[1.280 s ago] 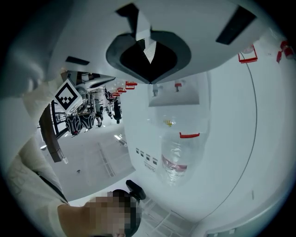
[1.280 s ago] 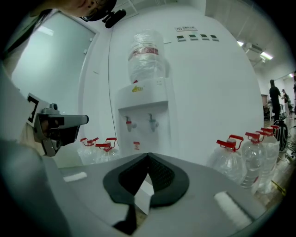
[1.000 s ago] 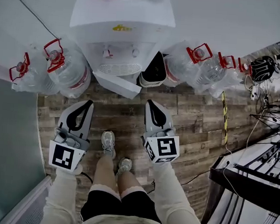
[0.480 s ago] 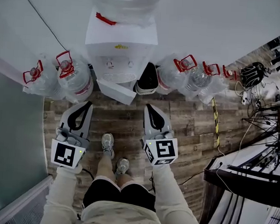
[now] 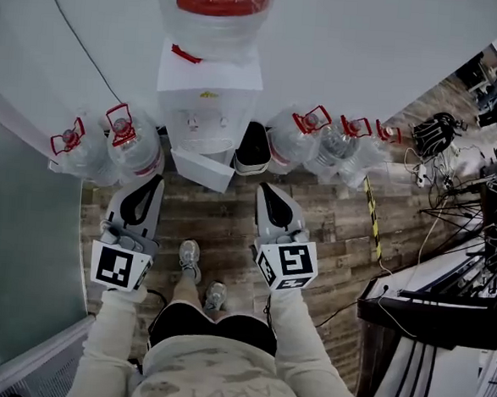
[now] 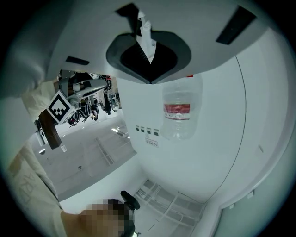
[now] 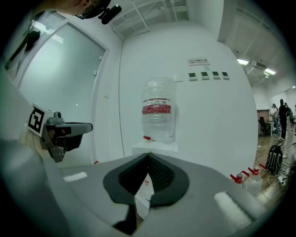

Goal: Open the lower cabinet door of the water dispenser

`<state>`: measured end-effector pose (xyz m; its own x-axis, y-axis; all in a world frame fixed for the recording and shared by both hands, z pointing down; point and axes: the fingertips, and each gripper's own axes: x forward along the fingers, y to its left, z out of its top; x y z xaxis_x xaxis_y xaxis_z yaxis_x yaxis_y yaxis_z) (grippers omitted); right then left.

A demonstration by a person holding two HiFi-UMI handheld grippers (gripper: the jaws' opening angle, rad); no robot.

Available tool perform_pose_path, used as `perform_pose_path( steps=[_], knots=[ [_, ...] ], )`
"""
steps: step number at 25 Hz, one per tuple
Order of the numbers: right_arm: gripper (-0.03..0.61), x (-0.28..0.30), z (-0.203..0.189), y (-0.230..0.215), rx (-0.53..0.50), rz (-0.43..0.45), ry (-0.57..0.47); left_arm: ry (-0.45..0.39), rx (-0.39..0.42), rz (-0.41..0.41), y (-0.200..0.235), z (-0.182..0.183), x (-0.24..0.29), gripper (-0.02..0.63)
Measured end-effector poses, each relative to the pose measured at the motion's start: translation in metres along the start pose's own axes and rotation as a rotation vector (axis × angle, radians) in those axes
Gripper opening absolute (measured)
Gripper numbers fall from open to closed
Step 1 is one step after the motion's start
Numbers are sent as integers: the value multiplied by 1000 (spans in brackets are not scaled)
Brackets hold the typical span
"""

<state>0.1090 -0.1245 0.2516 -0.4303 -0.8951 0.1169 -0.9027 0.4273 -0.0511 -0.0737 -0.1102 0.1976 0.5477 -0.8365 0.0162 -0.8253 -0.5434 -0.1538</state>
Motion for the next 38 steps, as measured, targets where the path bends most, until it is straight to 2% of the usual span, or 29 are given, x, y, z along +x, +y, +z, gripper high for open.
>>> perform_pose_path(
  steps=[6, 17, 38],
  knots=[
    [9, -26, 31, 10, -13, 3, -36, -44, -10, 10, -10, 35, -18, 0],
    [9, -54, 66, 24, -38, 19, -98, -86, -13, 31, -24, 71, -38, 0],
    [8, -84, 88, 29, -63, 32, -141, -137, 6, 66, -47, 99, -54, 0]
  ],
)
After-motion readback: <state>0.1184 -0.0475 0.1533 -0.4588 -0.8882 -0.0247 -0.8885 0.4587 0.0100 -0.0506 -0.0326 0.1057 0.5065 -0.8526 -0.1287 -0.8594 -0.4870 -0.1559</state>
